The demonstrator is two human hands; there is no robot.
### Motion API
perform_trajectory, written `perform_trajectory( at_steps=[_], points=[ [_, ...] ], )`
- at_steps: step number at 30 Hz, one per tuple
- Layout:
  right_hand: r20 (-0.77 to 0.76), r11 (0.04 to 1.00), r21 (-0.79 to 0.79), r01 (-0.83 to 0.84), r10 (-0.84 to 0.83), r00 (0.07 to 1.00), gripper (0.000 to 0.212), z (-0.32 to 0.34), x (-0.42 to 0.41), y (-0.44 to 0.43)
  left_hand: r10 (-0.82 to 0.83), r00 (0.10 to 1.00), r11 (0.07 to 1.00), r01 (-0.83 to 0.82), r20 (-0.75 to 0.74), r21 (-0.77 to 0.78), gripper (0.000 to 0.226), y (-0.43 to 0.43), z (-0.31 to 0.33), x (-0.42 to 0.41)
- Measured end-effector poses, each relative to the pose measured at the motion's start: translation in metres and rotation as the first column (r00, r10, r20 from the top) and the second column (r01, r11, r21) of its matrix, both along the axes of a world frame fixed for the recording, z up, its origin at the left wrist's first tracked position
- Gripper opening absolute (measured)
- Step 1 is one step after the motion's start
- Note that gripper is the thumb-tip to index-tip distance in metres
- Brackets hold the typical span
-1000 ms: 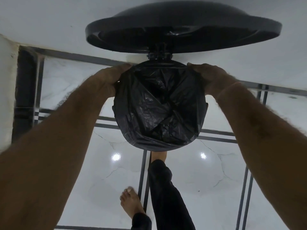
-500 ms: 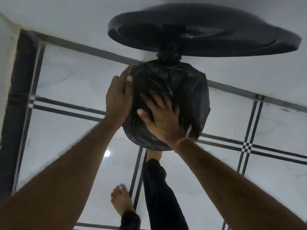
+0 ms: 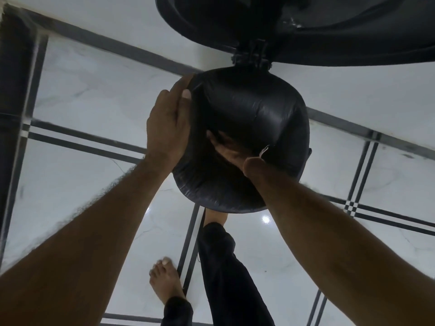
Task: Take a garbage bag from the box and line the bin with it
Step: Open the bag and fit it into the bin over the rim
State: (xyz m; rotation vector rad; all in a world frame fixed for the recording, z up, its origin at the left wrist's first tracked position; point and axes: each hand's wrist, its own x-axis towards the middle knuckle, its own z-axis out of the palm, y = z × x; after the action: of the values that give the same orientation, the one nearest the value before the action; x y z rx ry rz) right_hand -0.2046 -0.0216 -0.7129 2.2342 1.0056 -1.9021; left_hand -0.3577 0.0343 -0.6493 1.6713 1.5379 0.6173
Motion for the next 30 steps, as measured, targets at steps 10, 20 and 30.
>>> perform_trajectory(
  at_steps=[10,20,30],
  points=[
    [-0.08,0.972,-0.098,0.212,-0.22,0.972,0.047,-0.009,0.022,-0.023,0.012,1.0,1.0,-0.012,0.002,-0.021,0.043,-0.002,-0.003,0.002],
    [-0.238,0.981,0.12,0.154,-0.122,0.963,0.061,0.08,-0.04,-0.026,0.027,1.0,0.996,-0.025,0.014,-0.084,0.043,-0.005,0.004,0.003],
    [-0.005,0.957,0.291,0.021,-0.02,1.0,0.046,0.067,-0.008,-0.02,0.009,1.0,0.995,-0.01,-0.003,-0.095,0.044,-0.004,0.006,0.003]
  ],
)
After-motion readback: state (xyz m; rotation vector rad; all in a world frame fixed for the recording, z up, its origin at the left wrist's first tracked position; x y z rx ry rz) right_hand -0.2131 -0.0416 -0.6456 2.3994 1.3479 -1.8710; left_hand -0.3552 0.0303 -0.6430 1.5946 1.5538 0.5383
